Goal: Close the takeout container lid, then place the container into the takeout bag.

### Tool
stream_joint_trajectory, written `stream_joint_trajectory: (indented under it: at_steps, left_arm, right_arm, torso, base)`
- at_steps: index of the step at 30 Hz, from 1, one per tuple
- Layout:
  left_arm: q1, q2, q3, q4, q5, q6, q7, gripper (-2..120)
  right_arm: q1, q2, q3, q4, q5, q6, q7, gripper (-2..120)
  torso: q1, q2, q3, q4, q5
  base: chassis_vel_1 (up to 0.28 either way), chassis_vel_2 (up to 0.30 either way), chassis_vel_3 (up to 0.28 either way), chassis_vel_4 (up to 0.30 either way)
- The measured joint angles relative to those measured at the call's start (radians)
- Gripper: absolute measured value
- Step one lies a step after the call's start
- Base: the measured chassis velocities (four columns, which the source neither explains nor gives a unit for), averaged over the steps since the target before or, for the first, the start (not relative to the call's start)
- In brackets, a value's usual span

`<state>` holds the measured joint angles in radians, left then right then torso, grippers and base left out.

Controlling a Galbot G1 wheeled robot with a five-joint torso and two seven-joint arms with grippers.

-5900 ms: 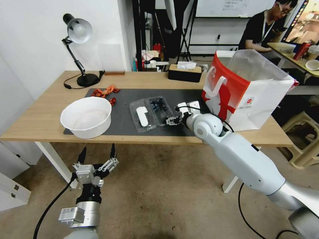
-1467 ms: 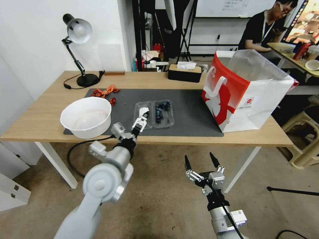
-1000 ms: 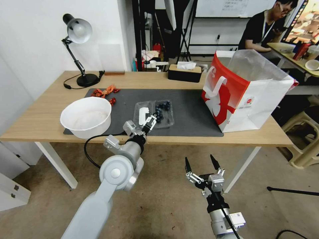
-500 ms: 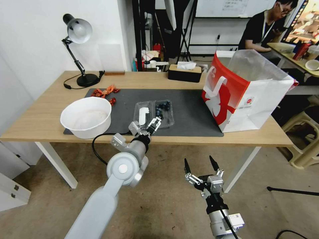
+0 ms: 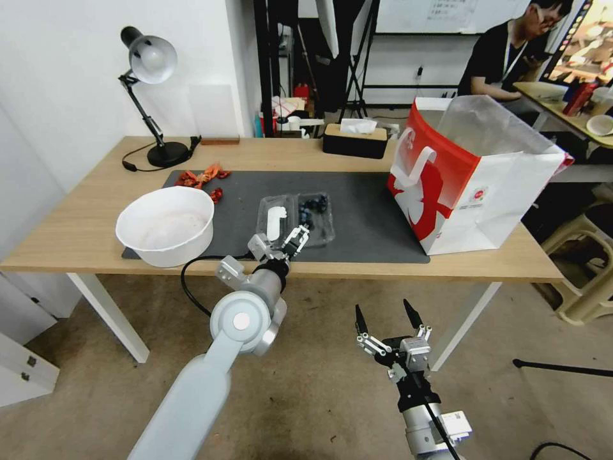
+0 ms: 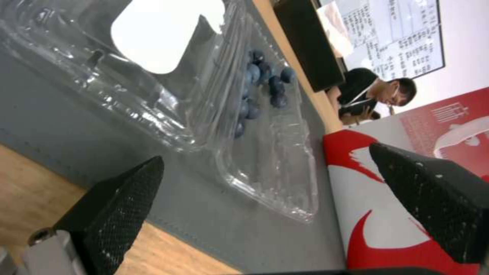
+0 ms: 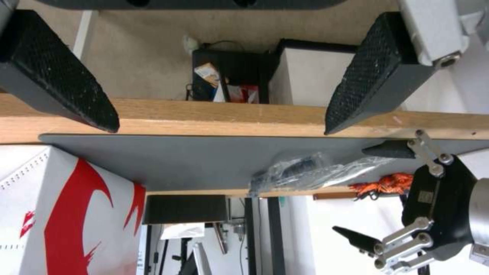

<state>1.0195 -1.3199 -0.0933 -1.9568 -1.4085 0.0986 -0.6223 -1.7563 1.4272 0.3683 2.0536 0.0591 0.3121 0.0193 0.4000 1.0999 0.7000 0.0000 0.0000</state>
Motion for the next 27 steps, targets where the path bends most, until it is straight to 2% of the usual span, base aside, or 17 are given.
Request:
stream_joint_trajectory:
  at_steps: [15,27]
  left_arm:
    - [-0.019,-0.011,-0.006,0.036,0.013,-0.006,-0.004,100]
    - [-0.031,-0.024,-0.005,0.058,0.020,-0.039,0.007,100]
  right_arm:
    - [0.002,-0.001,-0.001,-0.001,0.001,0.000,0.000,100]
    - [0.001,0.005,-0.004,-0.008,0.001,0.004,-0.003,100]
  torso:
    - [0.000,0.000,0.000,0.0001,0.0001]
    - [0.000,0.000,0.000,-0.0002,-0.0002]
  base:
    - [0.000,0.000,0.000,0.000]
    - [0.000,0.000,0.000,0.000]
